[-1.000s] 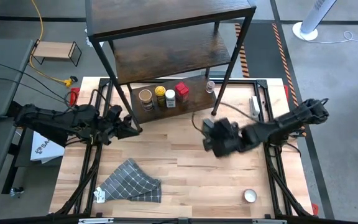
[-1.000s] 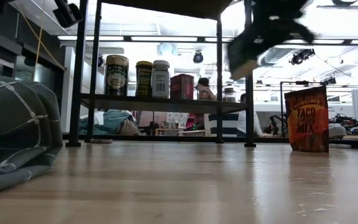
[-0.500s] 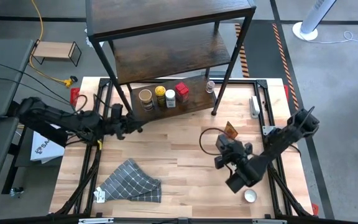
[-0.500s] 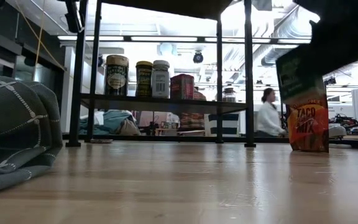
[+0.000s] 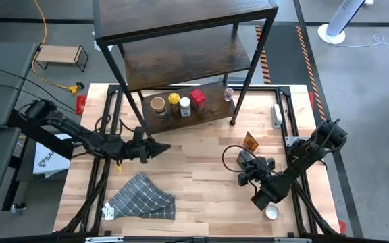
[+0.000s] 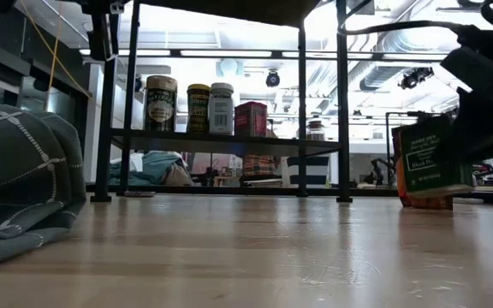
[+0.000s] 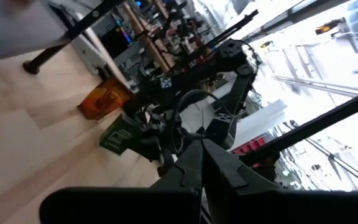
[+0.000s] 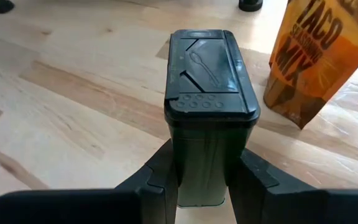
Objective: Shelf spices
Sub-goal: Remove the black seasoning can from the shelf, then adjust the shelf
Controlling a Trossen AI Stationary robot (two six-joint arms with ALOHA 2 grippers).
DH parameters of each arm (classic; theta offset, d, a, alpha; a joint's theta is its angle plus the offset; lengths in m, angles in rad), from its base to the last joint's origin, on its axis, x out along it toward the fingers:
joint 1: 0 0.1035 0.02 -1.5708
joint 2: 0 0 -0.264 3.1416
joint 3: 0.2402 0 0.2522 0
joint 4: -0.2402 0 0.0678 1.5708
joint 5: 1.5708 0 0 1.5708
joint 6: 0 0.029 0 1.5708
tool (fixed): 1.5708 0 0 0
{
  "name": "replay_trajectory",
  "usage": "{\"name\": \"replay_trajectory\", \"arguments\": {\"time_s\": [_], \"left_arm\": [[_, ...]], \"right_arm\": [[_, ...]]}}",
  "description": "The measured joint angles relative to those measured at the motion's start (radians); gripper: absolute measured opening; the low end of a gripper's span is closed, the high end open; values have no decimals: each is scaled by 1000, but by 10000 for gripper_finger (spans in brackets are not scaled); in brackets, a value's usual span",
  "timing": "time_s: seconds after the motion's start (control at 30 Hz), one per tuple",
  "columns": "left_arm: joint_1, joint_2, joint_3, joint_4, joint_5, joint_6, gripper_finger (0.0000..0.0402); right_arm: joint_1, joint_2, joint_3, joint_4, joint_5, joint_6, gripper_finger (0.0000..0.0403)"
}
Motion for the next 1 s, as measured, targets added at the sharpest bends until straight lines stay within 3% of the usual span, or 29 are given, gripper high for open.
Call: {"name": "replay_trajectory", "arguments": {"time_s": [0.07, 0.27, 0.4, 0.63, 0.8, 1.0], "left_arm": [[0, 8, 0, -1, -1, -12, 0], [2, -2, 0, 1, -17, 7, 0], [0, -4, 0, 3, -20, 26, 0], [-4, -5, 0, 4, -31, 62, 0], [-4, -5, 0, 4, -23, 75, 0], [-48, -4, 55, -96, -8, 139, 0]], "right_arm": [[5, 0, -5, 20, -5, -10, 108], [5, -1, 7, 38, -50, -91, 217], [5, -18, 34, 28, -76, -151, 254], [5, -91, 120, -101, -76, -293, 262], [3, -152, 159, -206, -50, -302, 263], [-3, -217, 194, -241, 73, -301, 264]]}}
